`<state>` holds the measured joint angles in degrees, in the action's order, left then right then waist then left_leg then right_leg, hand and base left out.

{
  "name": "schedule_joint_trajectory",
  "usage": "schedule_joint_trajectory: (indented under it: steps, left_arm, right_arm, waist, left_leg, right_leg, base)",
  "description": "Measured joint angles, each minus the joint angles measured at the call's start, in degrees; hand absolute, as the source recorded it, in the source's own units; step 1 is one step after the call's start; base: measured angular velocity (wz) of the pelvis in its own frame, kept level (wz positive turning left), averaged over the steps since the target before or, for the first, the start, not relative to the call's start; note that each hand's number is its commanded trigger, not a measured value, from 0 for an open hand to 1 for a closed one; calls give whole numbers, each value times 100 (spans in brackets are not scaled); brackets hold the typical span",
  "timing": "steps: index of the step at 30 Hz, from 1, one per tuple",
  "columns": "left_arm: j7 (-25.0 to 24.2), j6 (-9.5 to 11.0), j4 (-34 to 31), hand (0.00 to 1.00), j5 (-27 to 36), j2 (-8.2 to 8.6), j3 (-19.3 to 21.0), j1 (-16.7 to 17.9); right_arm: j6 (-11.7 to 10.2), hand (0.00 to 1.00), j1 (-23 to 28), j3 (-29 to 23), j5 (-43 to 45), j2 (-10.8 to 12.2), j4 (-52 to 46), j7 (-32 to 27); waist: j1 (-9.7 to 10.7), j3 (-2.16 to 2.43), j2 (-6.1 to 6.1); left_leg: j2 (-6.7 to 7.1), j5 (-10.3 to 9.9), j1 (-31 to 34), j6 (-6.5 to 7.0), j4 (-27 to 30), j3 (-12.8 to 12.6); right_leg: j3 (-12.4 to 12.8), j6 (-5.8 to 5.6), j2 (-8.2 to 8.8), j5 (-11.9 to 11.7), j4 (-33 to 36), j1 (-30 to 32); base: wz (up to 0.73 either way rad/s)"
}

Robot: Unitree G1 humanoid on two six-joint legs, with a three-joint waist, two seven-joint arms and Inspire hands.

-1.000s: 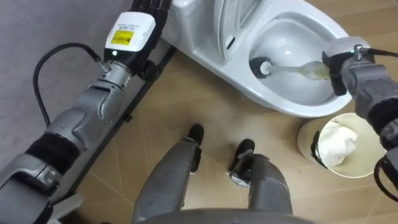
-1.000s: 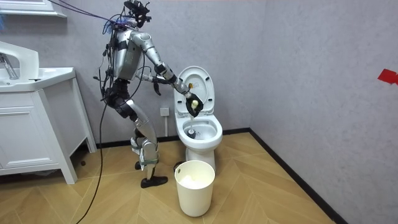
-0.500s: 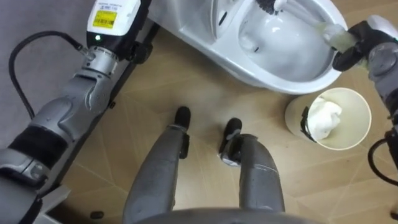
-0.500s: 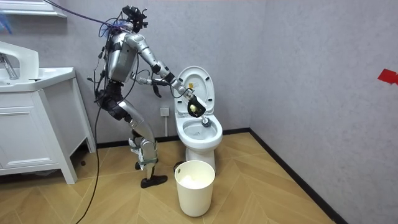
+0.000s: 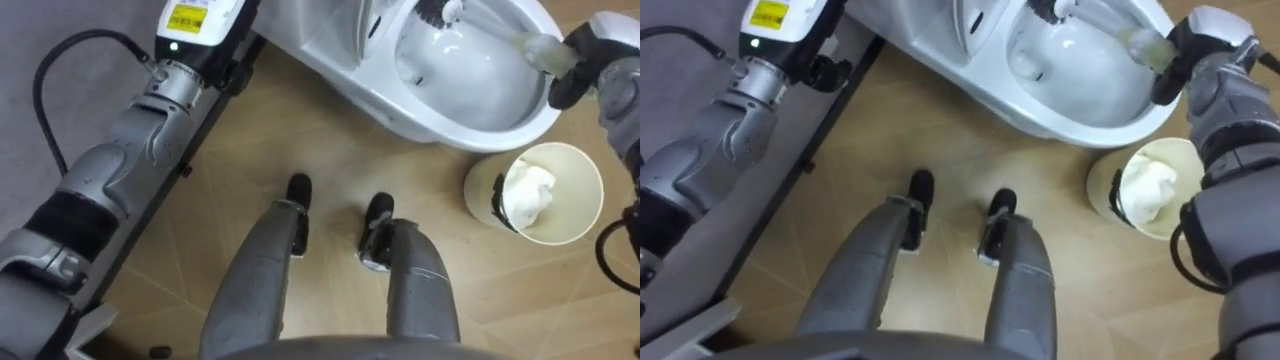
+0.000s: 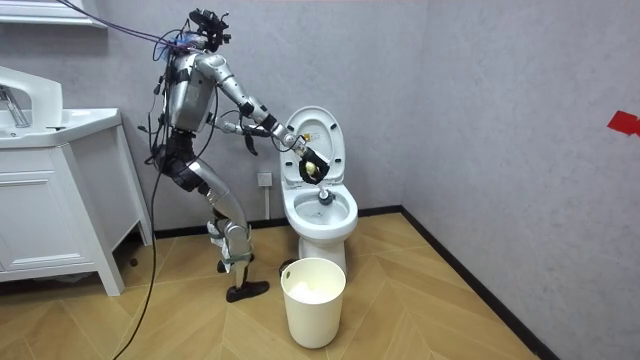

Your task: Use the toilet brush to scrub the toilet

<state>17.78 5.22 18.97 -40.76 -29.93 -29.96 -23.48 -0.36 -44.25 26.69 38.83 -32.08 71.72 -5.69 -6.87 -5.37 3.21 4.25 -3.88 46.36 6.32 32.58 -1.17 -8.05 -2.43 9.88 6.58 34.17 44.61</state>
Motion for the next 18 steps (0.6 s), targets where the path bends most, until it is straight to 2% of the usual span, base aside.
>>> schedule_joint_trajectory:
  steps: [1, 4, 5, 9, 11, 12, 18]
  left_arm:
    - [-53, 8, 26, 0, 1, 39, -9, 1]
    - [-99, 11, 126, 0, 0, 131, -95, 4]
    - [-99, 12, 155, 0, 1, 146, -120, 11]
    - [-82, 19, 206, 0, 9, 127, -123, 79]
    - [-40, 21, 249, 0, 13, 154, -128, 122]
    - [-12, 21, 293, 0, 16, 156, -110, 154]
    - [201, 20, 514, 0, 196, 236, -64, 287]
  right_arm:
    - [108, 100, 78, 27, 336, -21, -134, -49]
    - [179, 100, 487, 209, 725, -181, -517, -252]
    - [185, 100, 532, 247, 771, -180, -543, -280]
    - [447, 100, 864, 339, 859, -126, -949, -317]
    - [528, 100, 991, 339, 859, -84, -1082, -380]
    - [576, 100, 1092, 339, 864, -26, -1194, -416]
    - [676, 100, 1770, 339, 876, 9, -1873, -460]
  waist:
    - [-49, -1, -95]
    - [-148, -7, -212]
    - [-149, -9, -221]
    - [-199, -3, -240]
    - [-205, 12, -269]
    - [-209, 12, -272]
    - [-123, 111, -426]
  left_leg:
    - [-28, -7, -35, 1, 1, -1]
    - [-47, -20, -235, -6, -88, -27]
    - [-46, -26, -274, -9, -109, -36]
    - [-92, -104, -359, -31, -125, -43]
    - [-146, -114, -368, -61, -118, -41]
    - [-179, -111, -389, -124, -102, -36]
    - [-264, -134, -413, -215, -100, 49]
  right_leg:
    - [-48, 2, -10, -4, -72, -71]
    - [-98, 5, 2, -7, -187, -278]
    - [-77, 5, -7, -7, -198, -312]
    - [-70, 5, -48, -7, -209, -362]
    - [-60, 13, -115, -12, -244, -396]
    - [-65, 25, -152, -26, -262, -428]
    - [-213, 75, -216, -51, -341, -537]
  base:
    - [-15]
    - [-6]
    - [-4]
    - [-5]
    - [-3]
    - [-5]
    - [0]
